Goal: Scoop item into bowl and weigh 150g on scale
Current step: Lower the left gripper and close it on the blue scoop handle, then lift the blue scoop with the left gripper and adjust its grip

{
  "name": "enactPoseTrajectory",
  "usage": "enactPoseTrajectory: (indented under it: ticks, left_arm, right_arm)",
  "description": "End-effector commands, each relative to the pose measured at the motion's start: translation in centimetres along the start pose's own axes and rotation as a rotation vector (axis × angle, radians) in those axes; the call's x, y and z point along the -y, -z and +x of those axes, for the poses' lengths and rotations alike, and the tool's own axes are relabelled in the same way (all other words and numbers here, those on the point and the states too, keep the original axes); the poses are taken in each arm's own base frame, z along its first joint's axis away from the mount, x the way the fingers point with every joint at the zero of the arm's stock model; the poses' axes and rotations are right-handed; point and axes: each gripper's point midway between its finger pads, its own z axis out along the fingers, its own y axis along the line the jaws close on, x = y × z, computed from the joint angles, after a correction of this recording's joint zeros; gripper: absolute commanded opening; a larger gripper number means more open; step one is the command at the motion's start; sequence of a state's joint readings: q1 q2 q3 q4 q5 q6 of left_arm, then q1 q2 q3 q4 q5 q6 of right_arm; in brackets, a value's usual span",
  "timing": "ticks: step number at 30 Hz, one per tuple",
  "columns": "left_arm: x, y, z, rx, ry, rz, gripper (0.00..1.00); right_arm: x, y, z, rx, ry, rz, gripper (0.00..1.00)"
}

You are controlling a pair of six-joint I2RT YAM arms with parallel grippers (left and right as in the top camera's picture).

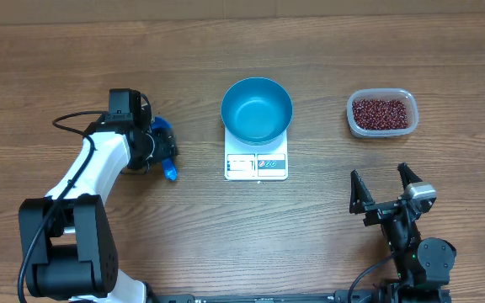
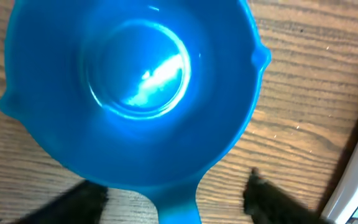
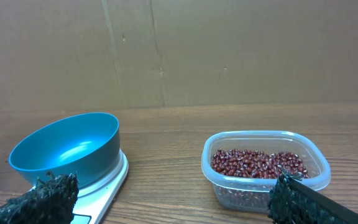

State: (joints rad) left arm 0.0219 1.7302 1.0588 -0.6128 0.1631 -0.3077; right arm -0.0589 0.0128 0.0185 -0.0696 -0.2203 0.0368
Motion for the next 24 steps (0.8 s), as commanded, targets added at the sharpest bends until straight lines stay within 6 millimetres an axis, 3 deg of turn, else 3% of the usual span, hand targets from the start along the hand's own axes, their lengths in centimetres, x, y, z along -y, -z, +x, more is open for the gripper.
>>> enactPoseTrajectory:
  ticks: [1, 3, 5, 10, 14, 24]
  left_arm:
    - [-0.17, -0.52, 0.23, -0.005, 0.0, -0.011, 0.79]
    - [-0.17, -0.52, 0.23, -0.005, 0.0, -0.011, 0.76]
    - [-0.17, -0.52, 0.24, -0.006, 0.001, -0.011, 0.64]
    - [-0.18, -0.52, 0.26, -0.006, 0.001, -0.011, 0.58]
    - [-0.18, -0.52, 0.26, -0.006, 0.001, -0.011, 0.45]
    - [-0.21, -0.53, 1.05, -0.036, 0.0, -0.019, 0.41]
  right_arm:
    - [0.31, 0.0, 0.16, 0.005, 0.004, 0.014, 1.0]
    - [0.31, 0.0, 0.16, 0.005, 0.004, 0.014, 1.0]
    - [0.29, 0.0, 0.16, 0.005, 0.004, 0.014, 1.0]
    - [0.31, 0.0, 0.16, 0.005, 0.004, 0.014, 1.0]
    - [0.3, 0.0, 0.16, 0.005, 0.004, 0.014, 1.0]
    - [0.3, 0.0, 0.16, 0.005, 0.004, 0.014, 1.0]
